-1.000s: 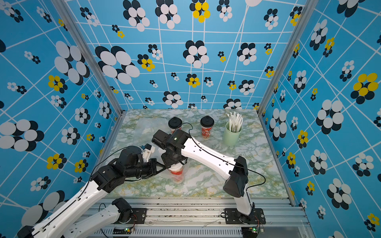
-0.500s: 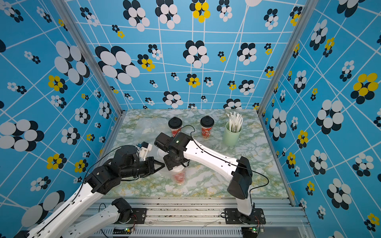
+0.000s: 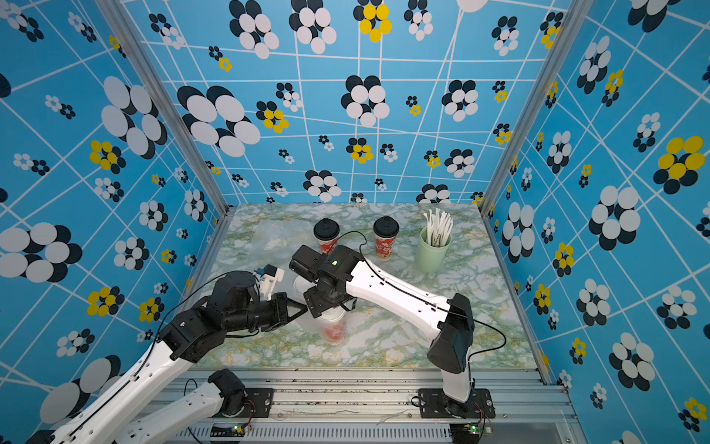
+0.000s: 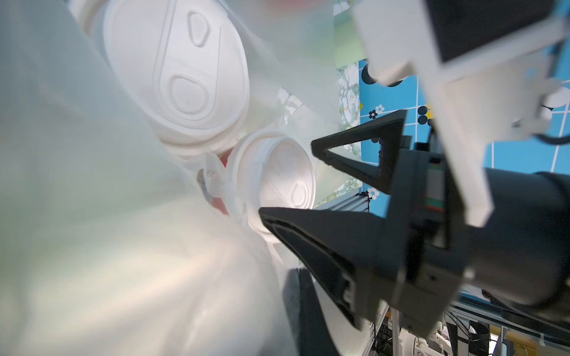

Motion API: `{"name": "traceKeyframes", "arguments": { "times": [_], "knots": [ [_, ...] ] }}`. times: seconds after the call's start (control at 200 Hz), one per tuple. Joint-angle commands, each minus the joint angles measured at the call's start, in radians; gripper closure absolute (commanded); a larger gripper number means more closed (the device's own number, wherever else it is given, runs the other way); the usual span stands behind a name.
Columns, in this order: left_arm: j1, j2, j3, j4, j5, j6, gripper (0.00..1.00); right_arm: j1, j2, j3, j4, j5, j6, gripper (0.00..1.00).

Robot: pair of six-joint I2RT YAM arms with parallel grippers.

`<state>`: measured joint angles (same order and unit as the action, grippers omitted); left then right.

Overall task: Pack milk tea into plastic carrier bags
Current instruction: Place the milk tea cup in the plastic carrier bag.

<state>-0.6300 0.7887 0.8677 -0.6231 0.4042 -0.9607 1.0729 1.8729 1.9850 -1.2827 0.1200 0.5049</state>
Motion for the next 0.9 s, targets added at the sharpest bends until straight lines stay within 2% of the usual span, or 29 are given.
{"name": "traceKeyframes", "arguments": {
  "times": [0.0,0.085,0.225,0.435,0.715,0.845,0.9],
  "knots": [
    [0.003,-0.002,-0.024,0.015,0.018,-0.006,1.0,-0.012,-0.009,0.094,-0.099,0.025,-0.017,0.17],
    [0.003,0.006,-0.027,0.02,0.02,-0.003,1.0,-0.026,-0.019,0.116,-0.119,0.028,-0.034,0.18],
    [0.003,0.016,-0.032,0.016,0.019,0.008,1.0,-0.074,-0.038,0.087,-0.135,0.034,-0.054,0.29],
    [0.005,0.024,-0.041,0.019,0.023,0.011,1.0,-0.136,-0.074,-0.034,-0.063,-0.078,-0.093,0.38],
    [0.008,0.014,-0.036,0.01,0.018,0.013,1.0,-0.136,-0.016,-0.019,-0.025,-0.182,-0.117,0.39],
    [0.009,0.01,-0.039,0.01,0.017,0.012,1.0,-0.134,-0.006,-0.031,-0.022,-0.205,-0.133,0.3],
    [0.009,0.011,-0.039,0.011,0.018,0.013,1.0,-0.134,0.004,-0.03,-0.022,-0.183,-0.132,0.29]
  ]
}}
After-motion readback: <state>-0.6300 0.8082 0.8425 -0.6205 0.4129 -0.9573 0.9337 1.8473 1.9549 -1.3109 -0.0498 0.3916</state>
